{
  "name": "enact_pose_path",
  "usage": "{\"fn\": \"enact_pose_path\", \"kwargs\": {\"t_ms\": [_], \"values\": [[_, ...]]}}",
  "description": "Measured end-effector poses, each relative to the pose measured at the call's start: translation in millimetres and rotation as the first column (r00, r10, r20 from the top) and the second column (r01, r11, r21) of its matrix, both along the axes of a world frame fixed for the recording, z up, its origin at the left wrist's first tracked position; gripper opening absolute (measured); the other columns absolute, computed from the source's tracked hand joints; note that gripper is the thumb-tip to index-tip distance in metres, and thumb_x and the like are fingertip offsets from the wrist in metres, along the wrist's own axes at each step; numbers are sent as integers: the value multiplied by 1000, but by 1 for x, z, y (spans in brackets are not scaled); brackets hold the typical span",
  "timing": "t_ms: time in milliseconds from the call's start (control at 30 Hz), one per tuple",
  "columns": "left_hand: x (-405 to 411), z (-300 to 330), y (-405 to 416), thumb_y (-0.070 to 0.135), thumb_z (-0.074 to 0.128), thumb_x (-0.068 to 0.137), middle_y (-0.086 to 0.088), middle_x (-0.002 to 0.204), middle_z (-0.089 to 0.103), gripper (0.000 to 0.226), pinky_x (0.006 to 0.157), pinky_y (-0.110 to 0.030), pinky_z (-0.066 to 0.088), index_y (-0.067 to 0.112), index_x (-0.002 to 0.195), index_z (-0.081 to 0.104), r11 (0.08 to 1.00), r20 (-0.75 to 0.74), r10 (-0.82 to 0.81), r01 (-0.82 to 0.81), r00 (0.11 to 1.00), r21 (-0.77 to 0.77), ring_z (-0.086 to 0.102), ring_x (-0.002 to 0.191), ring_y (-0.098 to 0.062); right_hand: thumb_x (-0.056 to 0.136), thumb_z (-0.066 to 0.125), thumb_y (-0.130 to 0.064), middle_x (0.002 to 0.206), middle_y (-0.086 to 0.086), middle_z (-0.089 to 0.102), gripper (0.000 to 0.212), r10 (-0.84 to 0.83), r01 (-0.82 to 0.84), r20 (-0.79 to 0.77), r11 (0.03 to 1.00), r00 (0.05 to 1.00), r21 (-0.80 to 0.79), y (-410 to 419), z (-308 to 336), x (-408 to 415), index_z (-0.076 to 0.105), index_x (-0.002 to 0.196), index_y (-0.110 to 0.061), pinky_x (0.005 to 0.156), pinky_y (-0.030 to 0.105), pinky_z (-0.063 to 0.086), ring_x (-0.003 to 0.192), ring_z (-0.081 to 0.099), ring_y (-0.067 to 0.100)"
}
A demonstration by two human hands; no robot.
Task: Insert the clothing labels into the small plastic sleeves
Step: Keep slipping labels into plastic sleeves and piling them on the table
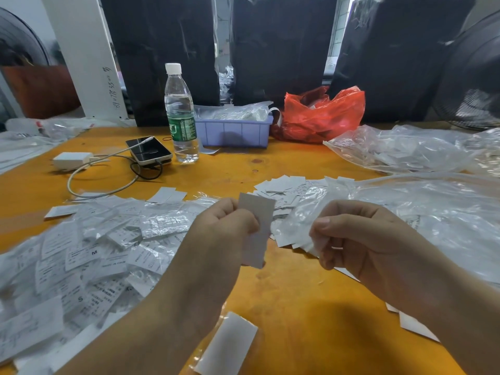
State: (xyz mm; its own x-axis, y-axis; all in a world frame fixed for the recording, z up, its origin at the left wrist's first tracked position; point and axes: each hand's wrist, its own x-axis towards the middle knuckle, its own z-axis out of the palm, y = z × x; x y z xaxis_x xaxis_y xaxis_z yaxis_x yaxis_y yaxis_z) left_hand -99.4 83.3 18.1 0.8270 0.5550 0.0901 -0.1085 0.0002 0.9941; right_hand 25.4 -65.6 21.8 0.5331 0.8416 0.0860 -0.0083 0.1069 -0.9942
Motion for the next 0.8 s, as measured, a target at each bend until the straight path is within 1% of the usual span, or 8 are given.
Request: {"fn": "enact_pose_path", "kwargs": {"t_ms": [100, 200, 300, 500, 567, 667, 733, 800], "values": [[-1, 5, -4, 3, 36, 92, -13, 72, 72, 26, 50, -30, 53, 11, 100, 60, 995, 49, -30, 35, 998, -90, 62, 55, -20, 60, 74, -27, 61, 7, 59, 18, -5, 5, 6, 1000, 1000, 10, 0, 1, -1, 66, 61, -11, 51, 24, 44, 56, 51, 15], [-2, 4, -3, -1, 36, 92, -11, 65, 68, 27, 44, -30, 50, 7, 98, 60, 991, 44, -38, 43, 998, -124, 57, 48, -18, 60, 74, -26, 61, 7, 58, 18, -4, 4, 16, 1000, 1000, -1, -1, 2, -2, 66, 61, -10, 51, 24, 44, 56, 51, 16], [-1, 2, -1, 2, 39, 90, -9, 65, 66, 29, 40, -26, 44, 10, 90, 67, 981, 36, -41, 47, 999, -190, 56, 50, -15, 65, 73, -17, 60, 8, 58, 10, -18, 18, 21, 1000, 1000, -11, 0, 3, -2, 66, 61, -10, 51, 24, 44, 56, 51, 16], [4, -5, 1, 18, 40, 87, -2, 72, 64, 38, 46, -22, 38, 13, 88, 78, 969, 12, -94, 95, 995, -228, 55, 59, -11, 68, 67, -15, 60, 9, 57, 11, -48, 48, -2, 999, 999, -6, 1, 5, -4, 65, 59, -9, 49, 24, 44, 54, 51, 17], [6, -7, 2, 25, 41, 86, -2, 73, 63, 40, 47, -22, 38, 12, 90, 79, 969, 22, -110, 112, 994, -222, 54, 61, -10, 68, 66, -15, 60, 9, 56, 11, -57, 57, 0, 998, 998, -11, 1, 5, -4, 65, 60, -8, 49, 24, 44, 54, 51, 17], [7, -9, 2, 35, 45, 72, -2, 74, 63, 44, 46, -21, 40, 14, 90, 79, 968, 43, -136, 142, 990, -207, 55, 60, -9, 68, 66, -15, 60, 10, 56, 11, -73, 73, 1, 997, 997, -22, 1, 6, -4, 66, 60, -9, 49, 24, 45, 54, 51, 18], [10, -9, 1, 31, 50, 70, 0, 72, 62, 38, 45, -21, 39, 17, 88, 80, 980, 9, -105, 105, 994, -169, 54, 59, -10, 68, 67, -16, 61, 11, 57, 11, -86, 87, 23, 995, 996, -40, 1, 5, -4, 67, 60, -9, 50, 25, 44, 55, 51, 18], [13, -9, 1, 17, 51, 73, 0, 66, 61, 32, 47, -24, 36, 26, 81, 80, 992, -66, -52, 44, 996, -116, 49, 60, -15, 67, 67, -17, 61, 12, 58, 11, -103, 106, 50, 993, 993, -58, 1, 5, -5, 67, 61, -7, 51, 25, 44, 56, 51, 18]]}}
